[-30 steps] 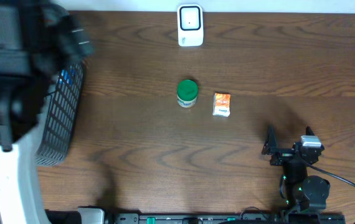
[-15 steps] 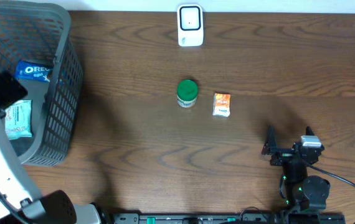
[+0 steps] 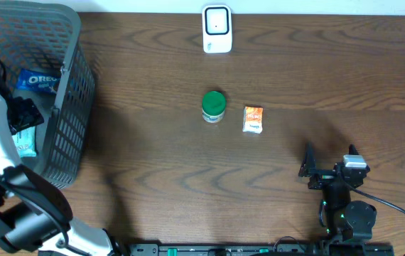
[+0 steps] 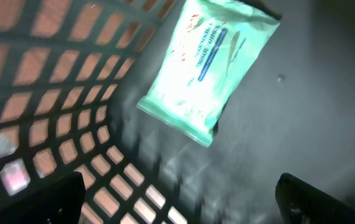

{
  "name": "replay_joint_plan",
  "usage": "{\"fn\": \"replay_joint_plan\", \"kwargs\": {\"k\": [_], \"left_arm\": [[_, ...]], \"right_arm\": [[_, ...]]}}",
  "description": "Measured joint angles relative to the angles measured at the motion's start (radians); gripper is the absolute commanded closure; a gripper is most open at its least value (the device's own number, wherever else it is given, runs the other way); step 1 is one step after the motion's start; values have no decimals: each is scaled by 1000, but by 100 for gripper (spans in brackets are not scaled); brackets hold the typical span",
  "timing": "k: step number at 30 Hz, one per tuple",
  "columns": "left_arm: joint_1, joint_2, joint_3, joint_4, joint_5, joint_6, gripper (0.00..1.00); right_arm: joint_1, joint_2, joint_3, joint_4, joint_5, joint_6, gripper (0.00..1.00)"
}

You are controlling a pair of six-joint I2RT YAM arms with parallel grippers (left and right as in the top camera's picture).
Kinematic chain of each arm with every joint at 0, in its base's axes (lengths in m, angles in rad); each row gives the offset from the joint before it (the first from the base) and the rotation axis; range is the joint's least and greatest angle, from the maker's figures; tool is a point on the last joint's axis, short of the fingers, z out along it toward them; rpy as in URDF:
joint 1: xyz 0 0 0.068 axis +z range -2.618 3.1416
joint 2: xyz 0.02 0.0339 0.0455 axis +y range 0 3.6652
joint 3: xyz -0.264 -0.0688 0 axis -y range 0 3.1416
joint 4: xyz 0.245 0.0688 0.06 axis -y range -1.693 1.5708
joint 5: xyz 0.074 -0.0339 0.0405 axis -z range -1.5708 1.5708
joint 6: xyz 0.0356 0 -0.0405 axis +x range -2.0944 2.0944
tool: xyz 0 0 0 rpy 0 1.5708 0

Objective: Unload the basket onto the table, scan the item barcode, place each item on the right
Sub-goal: 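Reach the left gripper into the basket and grasp the green wipes pack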

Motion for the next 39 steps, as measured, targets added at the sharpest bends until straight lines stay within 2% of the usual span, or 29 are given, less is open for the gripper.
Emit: {"fn": "replay_joint_plan", "kwargs": {"k": [8, 17, 19, 29, 30, 33, 34, 38, 39], "left_arm": [[0, 141, 0, 65, 0, 71, 2], [0, 290, -5, 69, 0, 93, 2], [0, 295, -6, 68, -1, 98, 0], [10, 282, -36, 134, -5, 128, 1], [14, 280, -40, 146, -5, 130, 4], [27, 275, -48, 188, -3, 129, 30], [32, 276, -52, 210, -5, 136, 34], [43, 280, -60, 239, -9, 134, 35], [45, 281, -60, 247, -11, 133, 39]], "right_arm": [[0, 0, 0, 0, 0, 0, 1], [0, 0, 0, 0, 0, 0, 1], [0, 0, 0, 0, 0, 0, 1], [0, 0, 0, 0, 0, 0, 1], [0, 0, 0, 0, 0, 0, 1], [0, 0, 0, 0, 0, 0, 1], [0, 0, 0, 0, 0, 0, 1], [0, 0, 0, 0, 0, 0, 1], [0, 0, 0, 0, 0, 0, 1]]}}
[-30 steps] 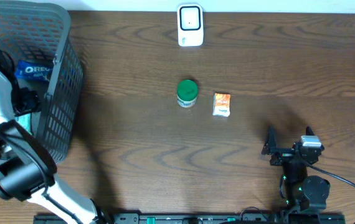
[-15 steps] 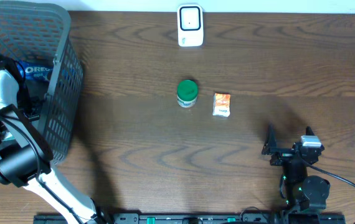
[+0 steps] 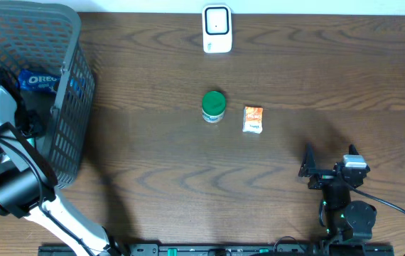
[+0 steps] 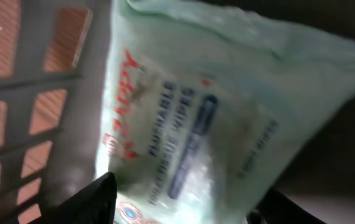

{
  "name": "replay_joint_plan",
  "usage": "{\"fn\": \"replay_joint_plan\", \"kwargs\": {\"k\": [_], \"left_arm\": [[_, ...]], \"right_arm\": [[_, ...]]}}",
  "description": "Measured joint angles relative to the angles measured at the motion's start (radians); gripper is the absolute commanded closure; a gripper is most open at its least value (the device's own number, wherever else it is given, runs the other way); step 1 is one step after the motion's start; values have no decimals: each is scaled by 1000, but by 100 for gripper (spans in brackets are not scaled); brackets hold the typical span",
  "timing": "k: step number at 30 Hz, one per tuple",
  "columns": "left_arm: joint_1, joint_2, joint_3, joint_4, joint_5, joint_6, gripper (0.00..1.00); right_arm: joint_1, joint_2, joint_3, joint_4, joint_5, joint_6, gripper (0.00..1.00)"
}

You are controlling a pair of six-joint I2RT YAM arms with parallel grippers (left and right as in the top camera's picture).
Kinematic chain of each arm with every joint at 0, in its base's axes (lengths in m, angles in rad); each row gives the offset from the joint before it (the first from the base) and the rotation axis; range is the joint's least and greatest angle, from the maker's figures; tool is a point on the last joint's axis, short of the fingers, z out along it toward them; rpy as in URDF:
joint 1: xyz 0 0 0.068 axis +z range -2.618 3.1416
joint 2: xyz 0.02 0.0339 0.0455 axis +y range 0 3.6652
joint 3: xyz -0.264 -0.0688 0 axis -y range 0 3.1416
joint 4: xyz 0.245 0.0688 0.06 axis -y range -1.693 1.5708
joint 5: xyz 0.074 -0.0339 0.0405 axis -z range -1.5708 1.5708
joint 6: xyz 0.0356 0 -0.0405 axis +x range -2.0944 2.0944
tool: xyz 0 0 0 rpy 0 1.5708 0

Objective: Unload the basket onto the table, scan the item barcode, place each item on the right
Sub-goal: 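Reach the left gripper into the basket and grasp the green wipes pack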

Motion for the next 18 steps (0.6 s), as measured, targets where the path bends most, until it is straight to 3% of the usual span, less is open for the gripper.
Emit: {"fn": "replay_joint_plan", "kwargs": {"k": [6, 14, 18], "left_arm": [[3, 11, 0, 31, -24, 7, 92], [0, 6, 10, 19, -45, 8, 93], [-5, 4, 34, -62, -34, -5, 93]], "right_arm": [[0, 0, 0, 0, 0, 0, 1], [0, 0, 0, 0, 0, 0, 1], [0, 0, 0, 0, 0, 0, 1]]}}
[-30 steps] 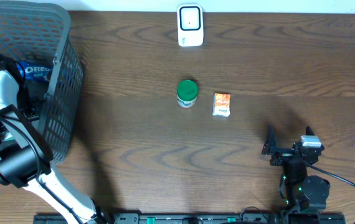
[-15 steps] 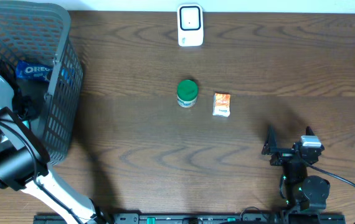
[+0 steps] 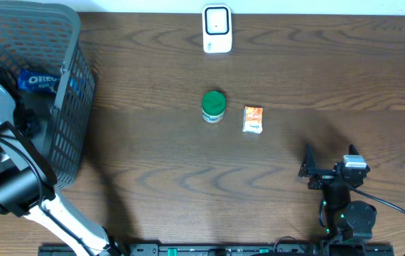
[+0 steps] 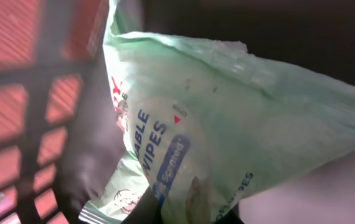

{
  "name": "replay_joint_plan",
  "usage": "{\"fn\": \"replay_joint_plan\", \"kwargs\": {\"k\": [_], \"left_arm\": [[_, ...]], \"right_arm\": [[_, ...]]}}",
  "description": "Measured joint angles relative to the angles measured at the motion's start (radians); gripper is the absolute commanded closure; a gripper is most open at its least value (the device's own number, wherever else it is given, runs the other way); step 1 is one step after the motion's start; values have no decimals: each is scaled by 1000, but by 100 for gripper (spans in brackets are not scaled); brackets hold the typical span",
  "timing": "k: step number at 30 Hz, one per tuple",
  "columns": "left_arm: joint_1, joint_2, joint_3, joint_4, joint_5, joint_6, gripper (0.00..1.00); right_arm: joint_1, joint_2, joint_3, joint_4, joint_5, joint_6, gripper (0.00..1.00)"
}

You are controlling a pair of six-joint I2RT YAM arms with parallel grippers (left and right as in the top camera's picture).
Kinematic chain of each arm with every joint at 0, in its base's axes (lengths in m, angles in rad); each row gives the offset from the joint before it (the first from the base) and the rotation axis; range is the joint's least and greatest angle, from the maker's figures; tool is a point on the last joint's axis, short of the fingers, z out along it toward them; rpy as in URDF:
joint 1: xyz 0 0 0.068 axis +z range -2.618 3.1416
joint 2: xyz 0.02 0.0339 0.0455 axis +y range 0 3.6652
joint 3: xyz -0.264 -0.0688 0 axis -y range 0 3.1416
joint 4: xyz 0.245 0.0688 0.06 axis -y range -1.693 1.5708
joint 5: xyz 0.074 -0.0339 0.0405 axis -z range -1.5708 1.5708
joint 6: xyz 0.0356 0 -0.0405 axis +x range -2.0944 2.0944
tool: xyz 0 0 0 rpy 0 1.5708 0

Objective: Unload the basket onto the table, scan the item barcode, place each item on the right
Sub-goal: 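Reach the left gripper into the basket and grasp the green wipes pack, then carry the wipes pack to the scanner and release it on the table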

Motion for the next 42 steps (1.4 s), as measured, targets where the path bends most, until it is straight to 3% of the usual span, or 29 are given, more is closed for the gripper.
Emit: {"fn": "replay_joint_plan", "kwargs": {"k": [5, 12, 15, 17, 20, 24, 28, 34, 42], "left_arm": [[-50, -89, 29, -69, 27, -31, 93], [-227, -484, 157, 19, 84, -146, 92], [-363, -662, 189, 113, 194, -175, 93], [-537, -775, 207, 187, 311, -190, 93], [-700, -813, 212, 225, 350, -194, 93], [-970, -739, 212, 249, 402, -203, 93], [-1129, -536, 205, 276, 418, -235, 93], [-1284, -195, 175, 381, 423, -262, 93], [-1371, 41, 174, 503, 502, -269, 92]], "right_arm": [[0, 0, 0, 0, 0, 0, 1], [0, 0, 0, 0, 0, 0, 1], [0, 0, 0, 0, 0, 0, 1], [0, 0, 0, 0, 0, 0, 1], [0, 0, 0, 0, 0, 0, 1], [0, 0, 0, 0, 0, 0, 1], [0, 0, 0, 0, 0, 0, 1], [0, 0, 0, 0, 0, 0, 1], [0, 0, 0, 0, 0, 0, 1]]}}
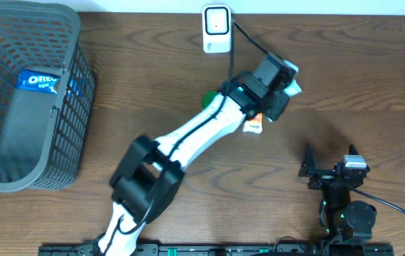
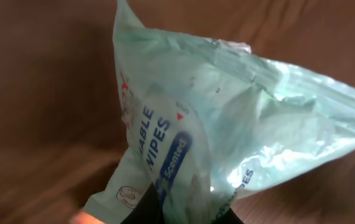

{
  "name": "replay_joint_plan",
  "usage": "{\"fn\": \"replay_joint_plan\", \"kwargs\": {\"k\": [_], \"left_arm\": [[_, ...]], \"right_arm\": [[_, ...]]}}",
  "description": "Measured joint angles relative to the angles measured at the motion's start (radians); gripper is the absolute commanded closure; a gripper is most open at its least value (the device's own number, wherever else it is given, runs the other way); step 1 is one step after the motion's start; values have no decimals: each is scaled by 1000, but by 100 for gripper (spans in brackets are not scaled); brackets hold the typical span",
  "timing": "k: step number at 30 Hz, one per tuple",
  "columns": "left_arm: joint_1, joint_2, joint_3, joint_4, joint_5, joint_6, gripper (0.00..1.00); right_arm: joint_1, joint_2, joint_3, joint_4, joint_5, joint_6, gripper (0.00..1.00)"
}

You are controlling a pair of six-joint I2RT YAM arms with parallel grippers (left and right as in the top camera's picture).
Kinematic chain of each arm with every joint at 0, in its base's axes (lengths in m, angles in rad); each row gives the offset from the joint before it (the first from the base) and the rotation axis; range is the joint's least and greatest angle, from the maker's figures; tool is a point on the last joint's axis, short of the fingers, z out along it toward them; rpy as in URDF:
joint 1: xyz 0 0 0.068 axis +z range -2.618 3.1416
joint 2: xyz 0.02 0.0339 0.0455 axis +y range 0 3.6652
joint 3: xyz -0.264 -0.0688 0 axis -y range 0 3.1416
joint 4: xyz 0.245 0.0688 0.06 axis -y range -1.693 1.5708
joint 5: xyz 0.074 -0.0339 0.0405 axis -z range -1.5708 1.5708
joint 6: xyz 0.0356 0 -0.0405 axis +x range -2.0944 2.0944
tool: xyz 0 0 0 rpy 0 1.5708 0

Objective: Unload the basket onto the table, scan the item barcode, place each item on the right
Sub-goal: 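Carry the wipes pack to the scanner and release it on the table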

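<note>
My left gripper [image 1: 282,84] is shut on a pale green pack of flushable wipes [image 2: 227,124], held above the table near its middle, below and right of the white scanner [image 1: 217,28]. In the overhead view only a pale corner of the wipes pack [image 1: 293,87] shows past the gripper. In the left wrist view the pack hangs crumpled from my left gripper [image 2: 180,210], printed face toward the camera; no barcode shows. My right gripper [image 1: 329,167] rests open near the front right, holding nothing.
A green-lidded jar [image 1: 208,99] and a small orange packet [image 1: 254,128] lie at mid table, both partly under my left arm. The grey mesh basket [image 1: 67,107] stands at the far left with a blue Oreo pack [image 1: 38,80] inside.
My left gripper, then inside the basket shut on the wipes pack, now holds that pack over the middle of the table, near the scanner. The right arm has not moved.
My left gripper hung open in the basket above the wipes pack. Then it was close on the pack with a finger on each side, then shut on it. Now the pack is out of the basket and over mid table.
</note>
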Motion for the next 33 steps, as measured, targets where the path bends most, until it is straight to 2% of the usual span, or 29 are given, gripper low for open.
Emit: {"fn": "replay_joint_plan", "kwargs": {"k": [9, 10, 12, 16, 24, 29, 33], "left_arm": [[-60, 137, 0, 49, 50, -26, 92], [-66, 146, 0, 49, 52, -28, 87], [-76, 162, 0, 50, 53, -29, 53], [-83, 164, 0, 54, 64, -43, 28], [-60, 92, 42, -35, 67, -38, 8], [-11, -129, 85, -106, 37, -16, 6], [88, -344, 116, -184, -6, -14, 5]], "right_arm": [[0, 0, 0, 0, 0, 0, 1], [0, 0, 0, 0, 0, 0, 1], [0, 0, 0, 0, 0, 0, 1], [0, 0, 0, 0, 0, 0, 1], [0, 0, 0, 0, 0, 0, 1], [0, 0, 0, 0, 0, 0, 1], [0, 0, 0, 0, 0, 0, 1]]}}
